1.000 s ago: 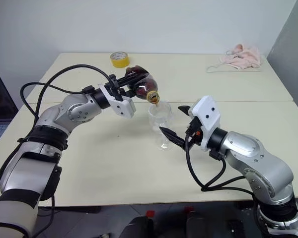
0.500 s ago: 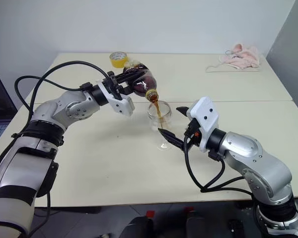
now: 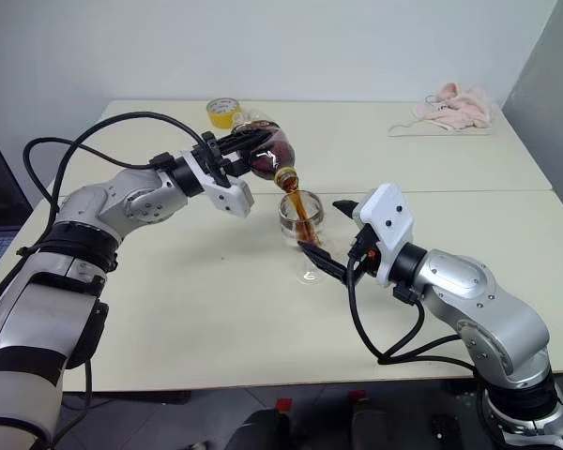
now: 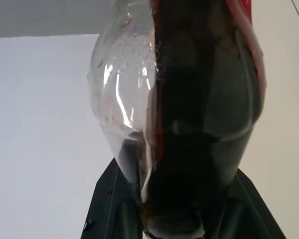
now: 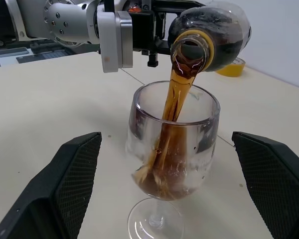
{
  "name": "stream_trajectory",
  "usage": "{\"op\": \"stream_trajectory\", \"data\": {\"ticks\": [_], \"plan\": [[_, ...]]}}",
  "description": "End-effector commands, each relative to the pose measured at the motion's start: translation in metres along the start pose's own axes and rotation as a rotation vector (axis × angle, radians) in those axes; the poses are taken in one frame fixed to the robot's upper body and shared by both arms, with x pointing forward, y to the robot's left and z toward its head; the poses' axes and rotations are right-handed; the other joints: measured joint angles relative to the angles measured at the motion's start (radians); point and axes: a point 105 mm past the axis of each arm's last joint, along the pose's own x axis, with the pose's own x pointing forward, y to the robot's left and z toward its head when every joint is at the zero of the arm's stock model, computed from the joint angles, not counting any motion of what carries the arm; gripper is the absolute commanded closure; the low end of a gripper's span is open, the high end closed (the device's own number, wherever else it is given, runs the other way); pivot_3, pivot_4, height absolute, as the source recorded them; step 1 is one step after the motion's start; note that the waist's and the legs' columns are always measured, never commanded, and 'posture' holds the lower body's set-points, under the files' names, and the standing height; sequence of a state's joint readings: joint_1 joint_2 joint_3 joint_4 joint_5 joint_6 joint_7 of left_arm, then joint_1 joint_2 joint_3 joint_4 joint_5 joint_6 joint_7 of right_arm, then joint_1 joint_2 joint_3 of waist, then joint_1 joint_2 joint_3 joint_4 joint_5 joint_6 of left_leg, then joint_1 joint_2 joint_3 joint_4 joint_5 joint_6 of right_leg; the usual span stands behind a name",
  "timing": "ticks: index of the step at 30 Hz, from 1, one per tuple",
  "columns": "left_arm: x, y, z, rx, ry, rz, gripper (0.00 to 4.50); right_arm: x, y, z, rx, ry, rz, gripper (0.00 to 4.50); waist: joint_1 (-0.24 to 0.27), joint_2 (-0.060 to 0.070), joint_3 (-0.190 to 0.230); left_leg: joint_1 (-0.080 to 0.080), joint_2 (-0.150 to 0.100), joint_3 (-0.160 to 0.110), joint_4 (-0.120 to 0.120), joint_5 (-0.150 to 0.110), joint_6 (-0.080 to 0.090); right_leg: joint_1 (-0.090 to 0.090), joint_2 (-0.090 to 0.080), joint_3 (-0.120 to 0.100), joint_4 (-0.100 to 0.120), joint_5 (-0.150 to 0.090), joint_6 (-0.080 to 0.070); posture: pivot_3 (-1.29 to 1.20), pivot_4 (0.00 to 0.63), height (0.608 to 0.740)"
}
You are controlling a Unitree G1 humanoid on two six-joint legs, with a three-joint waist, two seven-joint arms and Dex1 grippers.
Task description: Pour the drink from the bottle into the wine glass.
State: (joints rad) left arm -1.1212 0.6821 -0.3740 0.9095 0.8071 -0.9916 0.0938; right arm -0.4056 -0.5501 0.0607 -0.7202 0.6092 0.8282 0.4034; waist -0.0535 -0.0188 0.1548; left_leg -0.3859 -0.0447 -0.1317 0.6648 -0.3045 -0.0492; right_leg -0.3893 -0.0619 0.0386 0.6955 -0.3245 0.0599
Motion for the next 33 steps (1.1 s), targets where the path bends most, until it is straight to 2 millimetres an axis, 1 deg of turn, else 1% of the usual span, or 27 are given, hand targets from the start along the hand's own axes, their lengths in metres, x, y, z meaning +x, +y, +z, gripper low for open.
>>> {"op": "stream_trajectory", "data": {"ticks": [1,33], "plan": [[0.0029,0.0251,-0.0012,0.048,-0.013,0.066,3.49,-0.0016,0.0019,0.0090,-0.027,-0.040,0.002,0.00,0.000,0.000,0.000,0.000,0.000,0.000,0.000,0.000,0.000,0.000,0.000,0.000,0.000,0.000,0.000,0.00,0.150,0.740],[0.0036,0.0260,0.0000,0.048,-0.014,0.073,3.50,-0.0017,0.0035,0.0102,-0.023,-0.041,0.012,0.00,0.000,0.000,0.000,0.000,0.000,0.000,0.000,0.000,0.000,0.000,0.000,0.000,0.001,0.000,0.000,0.00,0.150,0.740]]}}
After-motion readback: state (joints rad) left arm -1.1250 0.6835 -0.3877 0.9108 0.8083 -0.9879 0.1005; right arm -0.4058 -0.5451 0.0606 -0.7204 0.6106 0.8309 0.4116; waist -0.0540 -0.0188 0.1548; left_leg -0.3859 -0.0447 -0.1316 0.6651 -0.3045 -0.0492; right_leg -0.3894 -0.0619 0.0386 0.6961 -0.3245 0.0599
